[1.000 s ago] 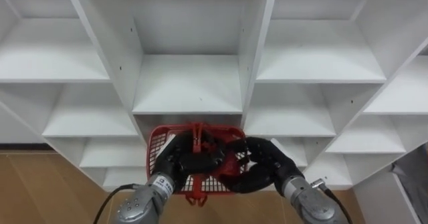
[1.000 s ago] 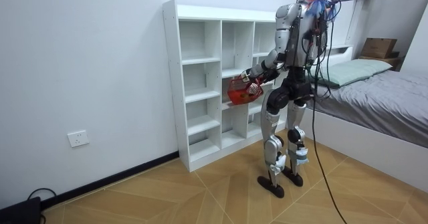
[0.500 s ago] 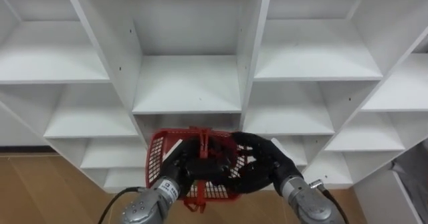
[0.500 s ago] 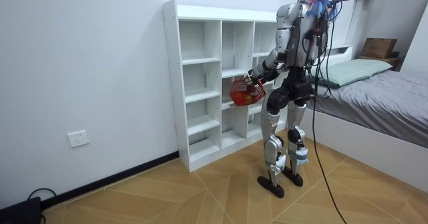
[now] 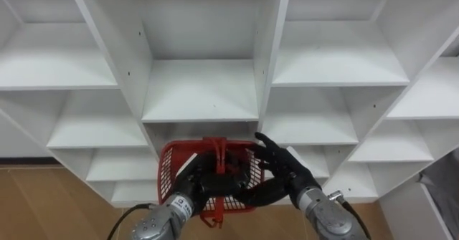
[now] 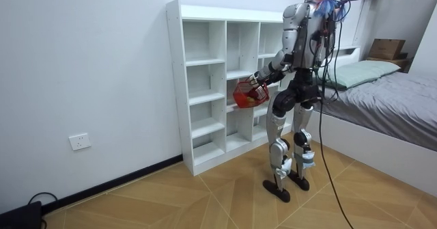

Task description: Collect fruits from the closet

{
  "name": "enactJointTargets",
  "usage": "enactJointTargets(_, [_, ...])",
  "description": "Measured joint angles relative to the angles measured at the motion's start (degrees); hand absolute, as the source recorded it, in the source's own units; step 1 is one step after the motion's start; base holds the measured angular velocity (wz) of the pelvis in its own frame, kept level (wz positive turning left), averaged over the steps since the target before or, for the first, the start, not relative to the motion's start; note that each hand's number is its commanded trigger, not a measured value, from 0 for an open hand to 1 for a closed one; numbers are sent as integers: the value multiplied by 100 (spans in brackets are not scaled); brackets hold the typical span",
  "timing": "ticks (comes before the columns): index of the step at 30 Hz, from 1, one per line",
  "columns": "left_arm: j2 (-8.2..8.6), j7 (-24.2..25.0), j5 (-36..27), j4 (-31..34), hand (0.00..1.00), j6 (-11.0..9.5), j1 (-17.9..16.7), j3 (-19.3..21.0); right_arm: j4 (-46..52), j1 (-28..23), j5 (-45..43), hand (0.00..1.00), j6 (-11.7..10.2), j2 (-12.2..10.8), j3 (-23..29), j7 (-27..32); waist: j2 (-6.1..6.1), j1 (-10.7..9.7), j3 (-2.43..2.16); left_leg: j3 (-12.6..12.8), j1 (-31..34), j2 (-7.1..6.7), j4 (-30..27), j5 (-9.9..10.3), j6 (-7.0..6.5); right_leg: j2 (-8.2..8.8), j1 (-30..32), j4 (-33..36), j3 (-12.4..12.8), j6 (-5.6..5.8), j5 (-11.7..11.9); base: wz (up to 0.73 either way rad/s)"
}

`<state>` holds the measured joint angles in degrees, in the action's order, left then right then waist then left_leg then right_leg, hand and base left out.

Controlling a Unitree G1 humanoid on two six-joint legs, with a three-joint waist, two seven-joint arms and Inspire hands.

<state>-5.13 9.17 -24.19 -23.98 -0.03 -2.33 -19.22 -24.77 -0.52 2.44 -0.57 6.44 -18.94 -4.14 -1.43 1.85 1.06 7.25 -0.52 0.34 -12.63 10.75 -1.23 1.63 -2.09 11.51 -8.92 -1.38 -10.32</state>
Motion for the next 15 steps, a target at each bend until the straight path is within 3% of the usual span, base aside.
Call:
enactJointTargets(10, [-13, -19, 3, -146, 100, -11, -21, 37, -1, -2, 2, 0, -1, 0, 1, -37, -29, 6, -1, 11, -45, -5, -1, 0, 0, -4, -25, -10, -1, -1, 0, 0])
enactJointTargets(15, [-101, -189, 7, -209, 100, -10, -211, 67, -2, -89, 7, 0, -20, 35, 6, 23, -47, -4, -5, 18, -124, -8, 56, 0, 0, -17, -126, -116, 3, 1, 10, 0])
